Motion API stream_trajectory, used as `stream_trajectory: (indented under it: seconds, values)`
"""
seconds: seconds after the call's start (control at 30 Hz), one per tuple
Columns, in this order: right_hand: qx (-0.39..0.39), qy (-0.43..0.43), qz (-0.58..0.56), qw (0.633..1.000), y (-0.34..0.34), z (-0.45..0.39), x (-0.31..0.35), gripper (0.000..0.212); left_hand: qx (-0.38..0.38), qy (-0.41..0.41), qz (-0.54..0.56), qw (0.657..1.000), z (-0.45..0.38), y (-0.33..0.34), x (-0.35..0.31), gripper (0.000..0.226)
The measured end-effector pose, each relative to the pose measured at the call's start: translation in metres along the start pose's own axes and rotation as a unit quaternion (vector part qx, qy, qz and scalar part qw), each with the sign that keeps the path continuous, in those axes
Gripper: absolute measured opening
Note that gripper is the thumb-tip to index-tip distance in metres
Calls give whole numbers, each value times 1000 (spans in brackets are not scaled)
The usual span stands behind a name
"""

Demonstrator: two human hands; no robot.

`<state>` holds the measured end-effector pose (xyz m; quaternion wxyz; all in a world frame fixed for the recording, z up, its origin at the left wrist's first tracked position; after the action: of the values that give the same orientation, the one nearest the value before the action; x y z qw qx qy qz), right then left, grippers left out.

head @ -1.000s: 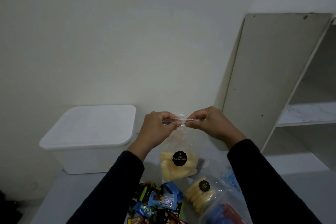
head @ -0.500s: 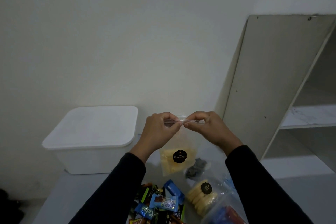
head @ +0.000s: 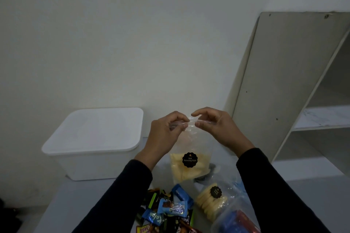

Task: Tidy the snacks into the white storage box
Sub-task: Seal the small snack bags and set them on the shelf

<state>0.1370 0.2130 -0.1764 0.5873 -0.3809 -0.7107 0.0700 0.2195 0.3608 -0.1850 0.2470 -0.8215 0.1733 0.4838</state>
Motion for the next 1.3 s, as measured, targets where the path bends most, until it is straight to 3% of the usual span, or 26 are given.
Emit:
stream_trajectory:
  seconds: [0.23, 0.5, 0.67, 0.77, 0.93, 1.13, 1.3]
  values:
    - [22, -17, 13, 1000, 7, 8, 8, 37, 9, -7, 23, 1000, -6, -13, 6, 28]
    - [-5, 37, 33, 999, 18, 20, 0, 27, 17, -34, 120, 992, -15, -24, 28, 11]
    - [-37, 108, 36, 993, 30, 14, -38, 36, 44, -44, 108, 992, -15, -9, 63, 50]
    - [-68, 142, 4, 988, 34, -4, -67, 37, 79, -57, 89, 991, -19, 6, 95, 56]
    - [-45, 166, -3, 985, 44, -57, -122, 30, 11, -106, 17, 994, -47, 30, 151, 32]
    - [-11, 171, 8, 985, 57, -120, -193, 31, -50, -135, -32, 989, -89, 59, 213, 37]
    - [19, 186, 27, 982, 68, -147, -238, 30, -49, -162, -44, 985, -104, 80, 257, 34]
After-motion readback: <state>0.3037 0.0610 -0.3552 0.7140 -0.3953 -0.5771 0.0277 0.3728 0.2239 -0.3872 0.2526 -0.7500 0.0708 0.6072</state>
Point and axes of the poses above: each hand's wrist, its own z-axis away from the middle knuckle, its own y-axis out of the palm, x = y × z, the point moved 3 cm from there along -z, towards the middle knuckle, and after that the axes turned 9 degrees about z, right-handed, at the moved point
